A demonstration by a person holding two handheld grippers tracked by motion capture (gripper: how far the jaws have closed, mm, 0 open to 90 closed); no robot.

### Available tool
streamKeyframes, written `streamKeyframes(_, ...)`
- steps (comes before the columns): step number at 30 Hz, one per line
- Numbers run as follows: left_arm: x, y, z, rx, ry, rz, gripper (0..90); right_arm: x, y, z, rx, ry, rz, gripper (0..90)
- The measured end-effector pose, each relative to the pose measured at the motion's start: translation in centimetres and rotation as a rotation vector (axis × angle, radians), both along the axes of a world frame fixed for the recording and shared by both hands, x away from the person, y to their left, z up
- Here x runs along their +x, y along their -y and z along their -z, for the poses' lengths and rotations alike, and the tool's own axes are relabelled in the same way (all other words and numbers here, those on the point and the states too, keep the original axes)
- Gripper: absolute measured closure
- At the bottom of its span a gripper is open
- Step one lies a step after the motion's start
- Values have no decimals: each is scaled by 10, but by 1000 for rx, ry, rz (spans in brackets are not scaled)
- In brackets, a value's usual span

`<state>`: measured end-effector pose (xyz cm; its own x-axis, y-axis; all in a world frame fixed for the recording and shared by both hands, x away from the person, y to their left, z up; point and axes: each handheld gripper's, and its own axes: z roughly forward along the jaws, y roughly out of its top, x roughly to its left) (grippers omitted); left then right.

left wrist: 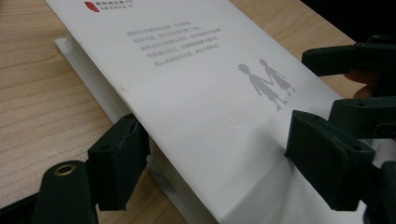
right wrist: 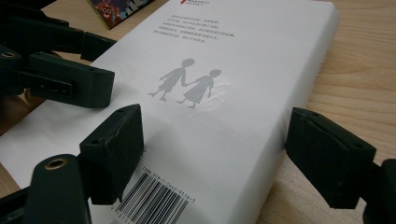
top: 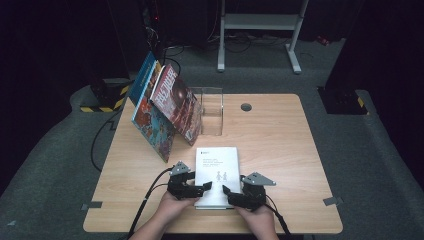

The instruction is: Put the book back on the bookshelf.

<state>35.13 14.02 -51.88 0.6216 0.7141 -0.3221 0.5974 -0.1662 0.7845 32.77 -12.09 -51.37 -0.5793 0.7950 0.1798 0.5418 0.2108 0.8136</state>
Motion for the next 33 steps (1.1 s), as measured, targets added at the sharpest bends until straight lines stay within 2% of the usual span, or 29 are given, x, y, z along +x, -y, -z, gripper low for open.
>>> streamKeyframes(6,0,1,-1,3,-3,-8,220,0,0,0,3,-4,1,192)
streamKeyframes(11,1,1,0,-6,-22,-13,225,0,0,0,-1,-1,2,192)
streamKeyframes(18,6,1,-1,3,-35,7,226,0,0,0,-2,-2,11,189)
streamKeyframes(21,5,0,-3,9,0,15,248,0,0,0,-1,-5,16,188)
streamKeyframes(23,5,-5,-5,4,17,21,321,0,1,0,7,-8,13,187)
streamKeyframes(26,4,-6,-7,6,38,24,348,0,1,0,11,-6,12,186)
streamKeyframes(28,2,-5,-9,9,65,22,360,1,2,0,16,-8,12,185)
streamKeyframes(29,0,-6,-11,10,99,22,383,1,3,0,26,-11,8,185)
streamKeyframes(31,-1,-6,-12,11,114,23,387,1,3,0,33,-13,10,185)
streamKeyframes(33,-4,-6,-16,16,162,27,410,0,4,-1,37,-1,8,195)
